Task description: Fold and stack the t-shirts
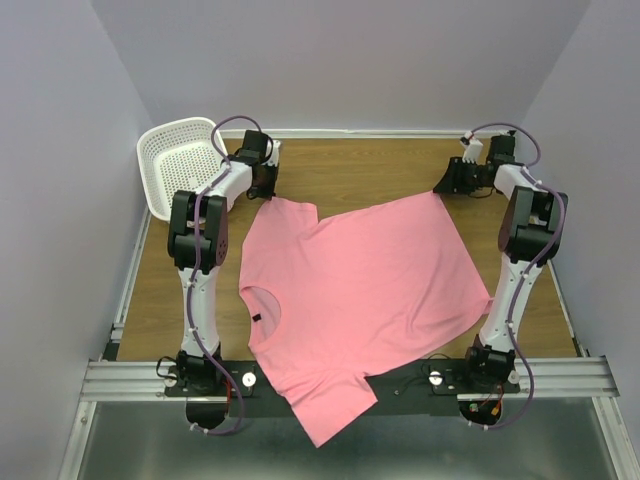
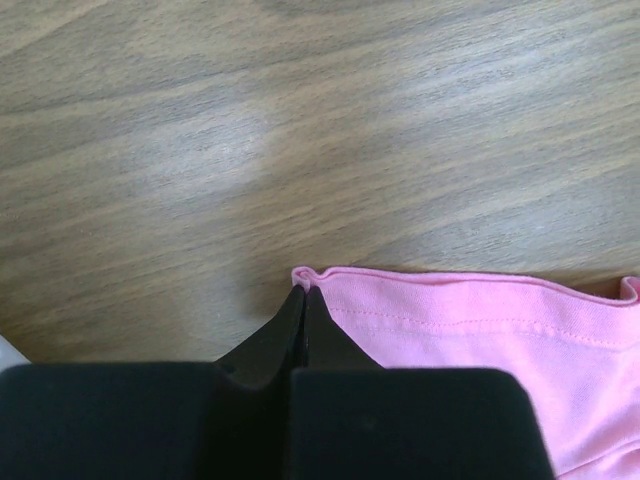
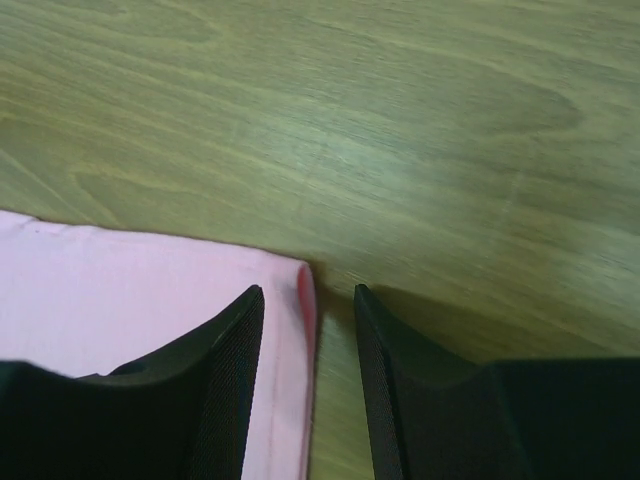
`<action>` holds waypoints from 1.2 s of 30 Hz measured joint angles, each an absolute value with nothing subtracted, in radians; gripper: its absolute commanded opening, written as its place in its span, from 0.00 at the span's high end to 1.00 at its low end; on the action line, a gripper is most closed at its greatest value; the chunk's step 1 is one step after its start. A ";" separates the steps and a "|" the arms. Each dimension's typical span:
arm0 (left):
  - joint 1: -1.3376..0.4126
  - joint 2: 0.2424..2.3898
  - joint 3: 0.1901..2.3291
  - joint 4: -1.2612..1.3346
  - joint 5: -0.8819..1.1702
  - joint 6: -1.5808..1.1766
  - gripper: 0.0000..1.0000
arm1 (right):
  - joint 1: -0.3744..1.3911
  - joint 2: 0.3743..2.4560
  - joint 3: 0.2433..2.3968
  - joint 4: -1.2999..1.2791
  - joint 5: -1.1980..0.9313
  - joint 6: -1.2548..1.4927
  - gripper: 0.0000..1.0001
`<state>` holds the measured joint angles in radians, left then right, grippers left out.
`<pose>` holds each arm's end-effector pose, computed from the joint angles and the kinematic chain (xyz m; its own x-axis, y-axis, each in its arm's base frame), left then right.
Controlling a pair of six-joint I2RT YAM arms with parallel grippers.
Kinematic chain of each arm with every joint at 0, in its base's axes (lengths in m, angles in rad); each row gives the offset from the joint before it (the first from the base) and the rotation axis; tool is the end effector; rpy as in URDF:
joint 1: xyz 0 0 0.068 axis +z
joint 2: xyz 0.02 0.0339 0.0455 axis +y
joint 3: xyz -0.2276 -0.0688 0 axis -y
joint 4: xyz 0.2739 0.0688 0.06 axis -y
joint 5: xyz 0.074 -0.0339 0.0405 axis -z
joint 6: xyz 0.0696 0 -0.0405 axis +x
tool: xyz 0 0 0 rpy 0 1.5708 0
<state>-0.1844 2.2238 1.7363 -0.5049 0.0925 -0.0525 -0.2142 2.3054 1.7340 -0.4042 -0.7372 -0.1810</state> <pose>0.4970 -0.0992 0.0990 -0.8342 0.1024 -0.5419 0.1887 0.9763 -0.1059 0.5042 -0.0618 0.0808 -0.7579 0.0285 -0.6517 -0.3531 0.8221 0.4466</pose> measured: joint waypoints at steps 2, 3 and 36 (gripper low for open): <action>-0.184 2.223 1.734 -0.504 0.098 -0.052 1.00 | -0.199 2.306 1.736 -0.405 -0.722 -0.178 0.51; -0.184 2.220 1.731 -0.503 0.102 -0.052 1.00 | -0.190 2.306 1.739 -0.405 -0.718 -0.176 0.51; -0.183 2.145 1.692 -0.474 0.175 -0.062 1.00 | -0.171 2.304 1.743 -0.492 -0.742 -0.197 0.56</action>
<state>-0.1833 2.1452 1.6917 -0.4744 0.1745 -0.0616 -0.1715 2.3035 1.7432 -0.4919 -0.7422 -0.1967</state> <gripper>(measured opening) 0.007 0.408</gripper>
